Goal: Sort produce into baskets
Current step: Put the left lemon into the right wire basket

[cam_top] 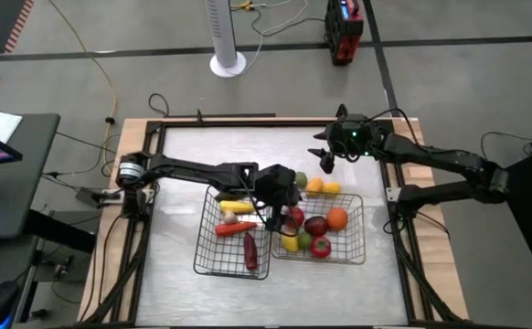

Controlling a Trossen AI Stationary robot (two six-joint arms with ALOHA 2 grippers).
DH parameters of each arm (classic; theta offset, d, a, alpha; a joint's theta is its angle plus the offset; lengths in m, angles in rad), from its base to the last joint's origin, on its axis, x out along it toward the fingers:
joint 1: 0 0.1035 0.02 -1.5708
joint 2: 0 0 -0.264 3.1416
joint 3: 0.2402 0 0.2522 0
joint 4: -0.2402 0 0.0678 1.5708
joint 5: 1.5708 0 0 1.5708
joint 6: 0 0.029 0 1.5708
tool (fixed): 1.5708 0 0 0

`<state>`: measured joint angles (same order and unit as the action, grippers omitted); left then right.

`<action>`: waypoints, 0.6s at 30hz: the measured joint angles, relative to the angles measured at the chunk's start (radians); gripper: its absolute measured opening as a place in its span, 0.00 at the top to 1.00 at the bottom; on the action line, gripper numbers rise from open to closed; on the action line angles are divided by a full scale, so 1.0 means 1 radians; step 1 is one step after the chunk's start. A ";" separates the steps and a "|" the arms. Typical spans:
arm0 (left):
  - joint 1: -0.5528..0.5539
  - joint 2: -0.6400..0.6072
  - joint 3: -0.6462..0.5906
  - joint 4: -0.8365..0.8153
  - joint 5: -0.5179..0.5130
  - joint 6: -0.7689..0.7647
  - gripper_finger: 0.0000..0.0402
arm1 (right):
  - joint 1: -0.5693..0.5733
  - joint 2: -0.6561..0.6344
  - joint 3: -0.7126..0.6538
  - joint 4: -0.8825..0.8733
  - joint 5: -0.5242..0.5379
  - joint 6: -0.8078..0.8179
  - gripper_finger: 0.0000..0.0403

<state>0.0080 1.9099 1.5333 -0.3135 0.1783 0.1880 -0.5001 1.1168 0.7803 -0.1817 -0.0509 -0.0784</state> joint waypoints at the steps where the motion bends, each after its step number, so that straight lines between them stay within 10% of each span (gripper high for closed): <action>1: 0.001 -0.003 0.000 -0.016 -0.004 0.008 0.22 | 0.001 0.000 0.000 -0.002 0.000 0.000 0.32; 18: -0.004 -0.627 -0.629 0.369 -0.327 -0.014 0.34 | 0.021 0.024 0.000 -0.018 0.000 -0.003 0.32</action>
<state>0.0037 1.2833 0.9048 0.0553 -0.1484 0.1744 -0.4795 1.1406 0.7803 -0.1996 -0.0511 -0.0809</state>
